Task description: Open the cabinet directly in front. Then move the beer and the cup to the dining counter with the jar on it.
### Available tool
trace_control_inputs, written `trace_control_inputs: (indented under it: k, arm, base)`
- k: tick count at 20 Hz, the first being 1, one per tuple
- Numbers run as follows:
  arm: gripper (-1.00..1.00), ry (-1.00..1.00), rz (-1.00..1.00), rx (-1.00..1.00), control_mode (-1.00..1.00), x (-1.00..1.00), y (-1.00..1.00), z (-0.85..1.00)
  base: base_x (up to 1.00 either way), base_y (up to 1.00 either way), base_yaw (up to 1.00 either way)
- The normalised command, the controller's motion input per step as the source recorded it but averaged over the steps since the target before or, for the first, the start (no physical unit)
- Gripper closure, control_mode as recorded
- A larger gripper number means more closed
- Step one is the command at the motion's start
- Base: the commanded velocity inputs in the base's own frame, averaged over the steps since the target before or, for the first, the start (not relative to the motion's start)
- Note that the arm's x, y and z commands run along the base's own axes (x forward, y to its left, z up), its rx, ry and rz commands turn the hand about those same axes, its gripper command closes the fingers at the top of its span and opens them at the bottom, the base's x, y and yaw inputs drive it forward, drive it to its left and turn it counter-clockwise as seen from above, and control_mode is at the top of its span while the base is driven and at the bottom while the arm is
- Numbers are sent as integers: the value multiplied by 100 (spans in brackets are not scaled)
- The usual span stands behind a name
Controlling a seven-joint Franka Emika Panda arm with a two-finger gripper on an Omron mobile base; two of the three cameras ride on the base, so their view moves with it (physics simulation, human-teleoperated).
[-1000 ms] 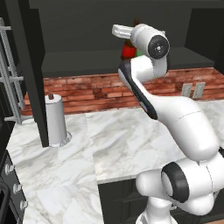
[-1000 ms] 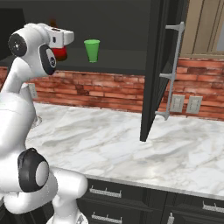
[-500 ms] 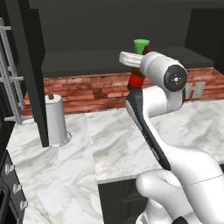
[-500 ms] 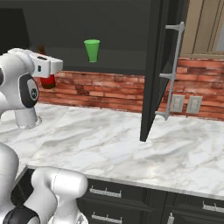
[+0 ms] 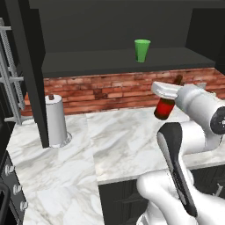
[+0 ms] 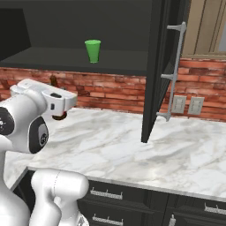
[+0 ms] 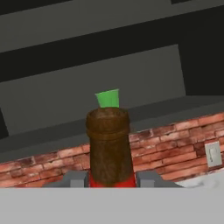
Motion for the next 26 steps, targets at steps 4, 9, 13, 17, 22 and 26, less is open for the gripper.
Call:
trace_control_inputs:
  k: [4, 9, 13, 17, 22, 26]
  arm:
    - [100, -17, 9, 2, -100, -54, -96, 0]
    - [100, -3, 2, 0, -100, -6, -5, 0]
    - [100, 0, 0, 0, -100, 0, 0, 0]
    - [100, 0, 0, 0, -100, -9, 0, 0]
    - [100, 0, 1, 0, 100, -15, 0, -2]
    - [100, 0, 0, 0, 100, 0, 0, 0]
  base:
    - [0, 0, 0]
    - [0, 0, 0]
    - [0, 0, 0]
    - [0, 0, 0]
    - [-59, -24, 9]
    - [-95, -68, 41]
